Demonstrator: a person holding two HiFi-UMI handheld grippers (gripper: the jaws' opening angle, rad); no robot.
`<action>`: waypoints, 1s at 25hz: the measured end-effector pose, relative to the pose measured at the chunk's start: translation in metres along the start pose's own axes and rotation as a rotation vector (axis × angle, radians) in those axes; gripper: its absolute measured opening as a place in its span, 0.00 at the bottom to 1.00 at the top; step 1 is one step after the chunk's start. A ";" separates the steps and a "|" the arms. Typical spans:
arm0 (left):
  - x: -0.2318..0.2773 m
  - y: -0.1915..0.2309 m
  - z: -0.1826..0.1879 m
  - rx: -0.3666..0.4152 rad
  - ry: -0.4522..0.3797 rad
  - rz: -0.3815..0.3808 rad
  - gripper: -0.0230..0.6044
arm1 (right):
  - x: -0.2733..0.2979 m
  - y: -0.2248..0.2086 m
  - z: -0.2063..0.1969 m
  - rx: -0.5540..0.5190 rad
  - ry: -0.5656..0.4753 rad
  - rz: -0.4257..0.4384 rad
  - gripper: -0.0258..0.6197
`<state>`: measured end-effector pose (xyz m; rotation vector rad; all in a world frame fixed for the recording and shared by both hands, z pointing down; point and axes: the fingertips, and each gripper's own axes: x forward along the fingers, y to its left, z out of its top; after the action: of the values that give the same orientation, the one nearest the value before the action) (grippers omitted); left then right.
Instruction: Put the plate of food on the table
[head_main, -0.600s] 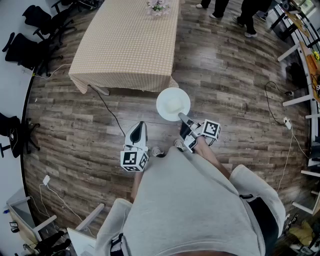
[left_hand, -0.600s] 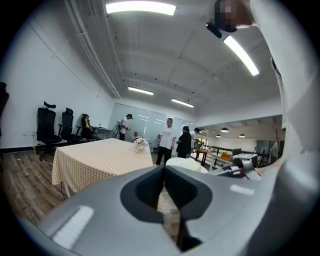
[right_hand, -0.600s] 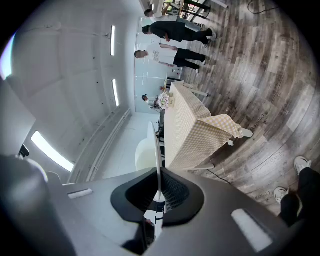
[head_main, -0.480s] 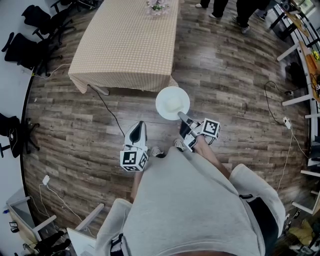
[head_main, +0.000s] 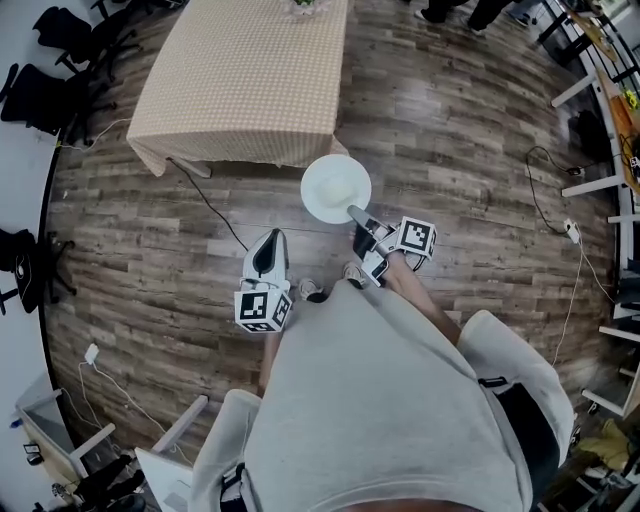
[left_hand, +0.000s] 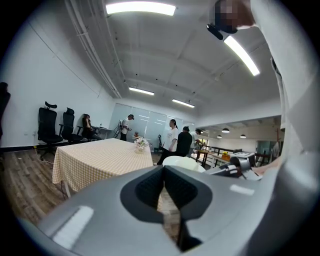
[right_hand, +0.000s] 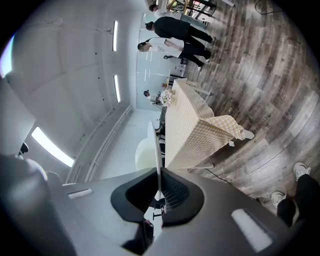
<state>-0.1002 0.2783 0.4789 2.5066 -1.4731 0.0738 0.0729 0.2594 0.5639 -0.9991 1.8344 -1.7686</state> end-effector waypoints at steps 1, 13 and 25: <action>0.001 -0.002 0.001 0.000 -0.002 0.001 0.05 | -0.001 0.000 0.001 -0.009 0.004 -0.006 0.05; 0.013 -0.041 -0.005 0.003 -0.006 0.046 0.05 | -0.026 -0.010 0.032 0.026 0.014 0.061 0.06; 0.022 -0.069 -0.017 -0.003 0.012 0.084 0.05 | -0.050 -0.039 0.047 0.057 0.051 0.002 0.05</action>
<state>-0.0283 0.2951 0.4871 2.4375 -1.5723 0.1011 0.1488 0.2656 0.5867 -0.9387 1.8036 -1.8510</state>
